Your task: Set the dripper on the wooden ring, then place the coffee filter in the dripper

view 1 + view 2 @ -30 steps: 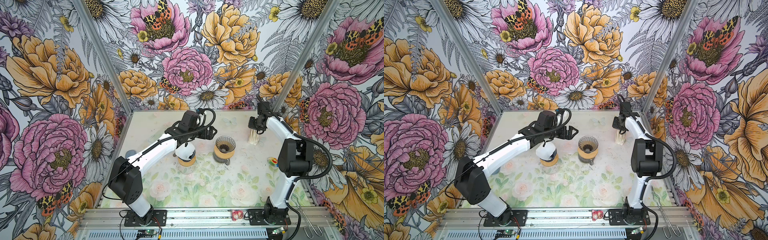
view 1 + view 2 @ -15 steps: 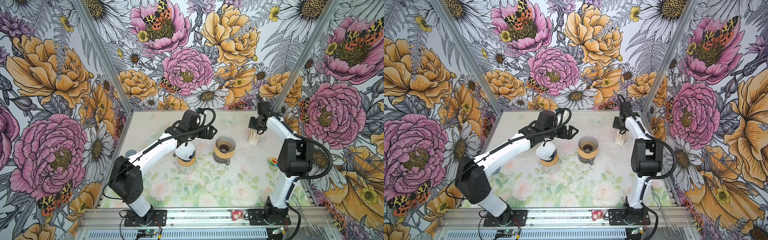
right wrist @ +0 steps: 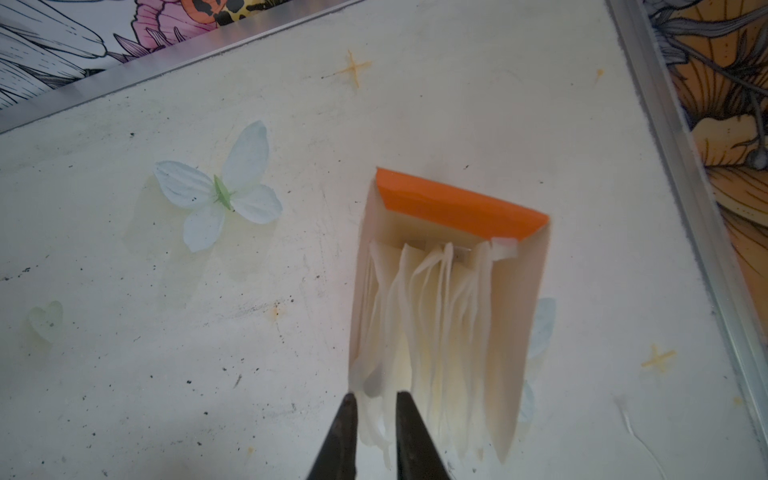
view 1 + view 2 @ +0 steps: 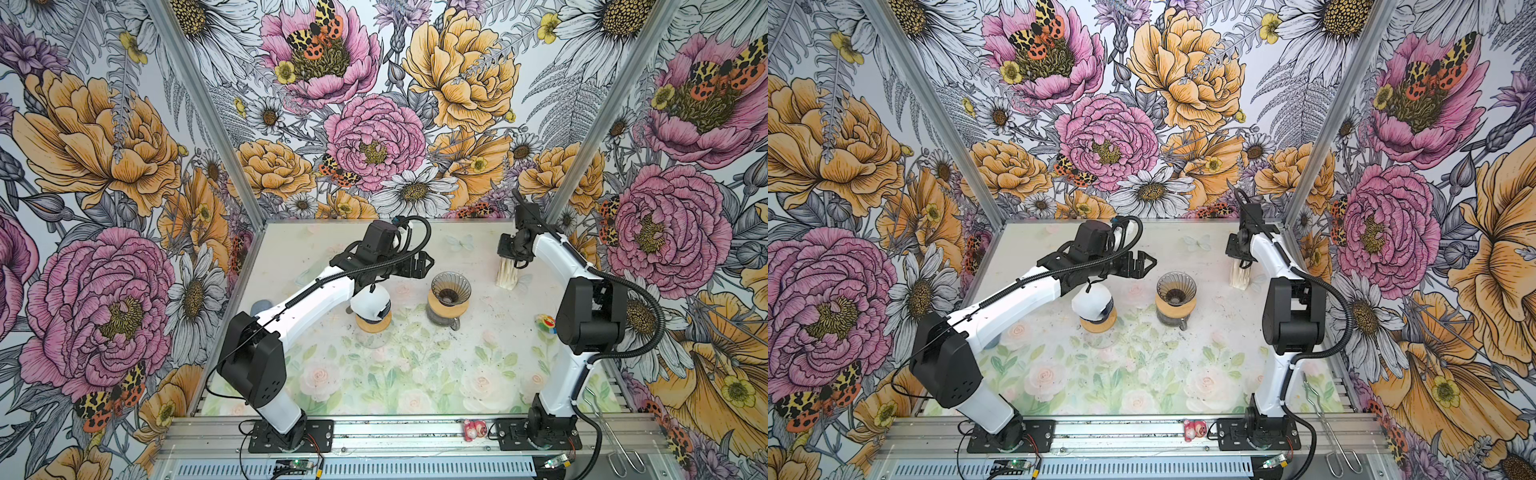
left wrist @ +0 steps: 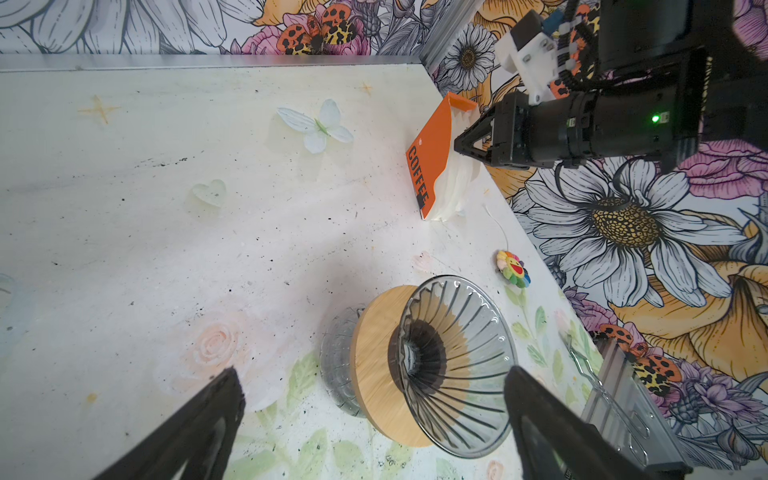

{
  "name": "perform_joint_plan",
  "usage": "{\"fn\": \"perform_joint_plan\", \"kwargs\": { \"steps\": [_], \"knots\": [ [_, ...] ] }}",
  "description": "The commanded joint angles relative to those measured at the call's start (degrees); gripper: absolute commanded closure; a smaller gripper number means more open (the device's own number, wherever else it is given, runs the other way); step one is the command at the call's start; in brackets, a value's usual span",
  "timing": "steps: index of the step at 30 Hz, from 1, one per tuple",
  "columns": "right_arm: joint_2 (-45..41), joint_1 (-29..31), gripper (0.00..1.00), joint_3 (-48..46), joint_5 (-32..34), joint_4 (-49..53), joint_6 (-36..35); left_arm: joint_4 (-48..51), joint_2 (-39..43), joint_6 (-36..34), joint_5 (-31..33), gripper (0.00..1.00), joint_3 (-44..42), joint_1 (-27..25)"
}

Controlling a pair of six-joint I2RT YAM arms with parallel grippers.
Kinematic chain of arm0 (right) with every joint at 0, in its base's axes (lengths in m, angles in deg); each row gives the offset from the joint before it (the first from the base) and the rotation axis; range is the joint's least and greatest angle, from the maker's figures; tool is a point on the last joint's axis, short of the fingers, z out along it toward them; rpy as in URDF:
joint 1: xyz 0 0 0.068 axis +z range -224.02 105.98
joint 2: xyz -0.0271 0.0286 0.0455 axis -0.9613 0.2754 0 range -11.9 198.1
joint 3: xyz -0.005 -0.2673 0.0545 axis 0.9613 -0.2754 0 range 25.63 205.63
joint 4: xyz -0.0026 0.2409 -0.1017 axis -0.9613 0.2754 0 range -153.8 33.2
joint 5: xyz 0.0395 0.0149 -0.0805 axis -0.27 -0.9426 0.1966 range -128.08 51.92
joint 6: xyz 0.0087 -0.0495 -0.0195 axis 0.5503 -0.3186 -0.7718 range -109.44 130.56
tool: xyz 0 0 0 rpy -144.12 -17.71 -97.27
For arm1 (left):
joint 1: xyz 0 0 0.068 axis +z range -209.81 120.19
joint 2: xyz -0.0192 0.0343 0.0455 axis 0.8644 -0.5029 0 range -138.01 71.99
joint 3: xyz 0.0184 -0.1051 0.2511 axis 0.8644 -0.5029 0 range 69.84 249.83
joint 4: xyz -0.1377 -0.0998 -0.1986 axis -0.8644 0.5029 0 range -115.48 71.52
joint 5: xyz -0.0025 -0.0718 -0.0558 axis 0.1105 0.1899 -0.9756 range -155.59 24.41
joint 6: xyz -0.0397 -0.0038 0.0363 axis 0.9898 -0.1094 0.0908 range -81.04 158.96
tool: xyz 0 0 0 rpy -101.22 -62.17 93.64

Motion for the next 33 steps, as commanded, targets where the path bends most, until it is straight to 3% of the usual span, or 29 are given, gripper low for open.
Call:
{"fn": "perform_joint_plan", "kwargs": {
  "steps": [1,7,15,33],
  "knots": [
    [1.1,0.3,0.87,1.7,1.0,0.3,0.2,0.4,0.0,0.1,-0.8,0.01,1.0,0.4],
    [1.8,0.3,0.88,2.2,1.0,0.3,0.3,0.4,-0.4,0.1,-1.0,0.01,1.3,0.3],
    [2.8,0.2,1.0,2.4,0.7,0.3,0.0,0.6,-0.4,0.1,-1.0,0.01,1.4,0.3],
    [-6.1,0.2,1.0,-3.1,-1.8,0.7,1.3,0.7,-0.6,0.0,-1.2,0.01,1.9,0.1]
  ]
}}
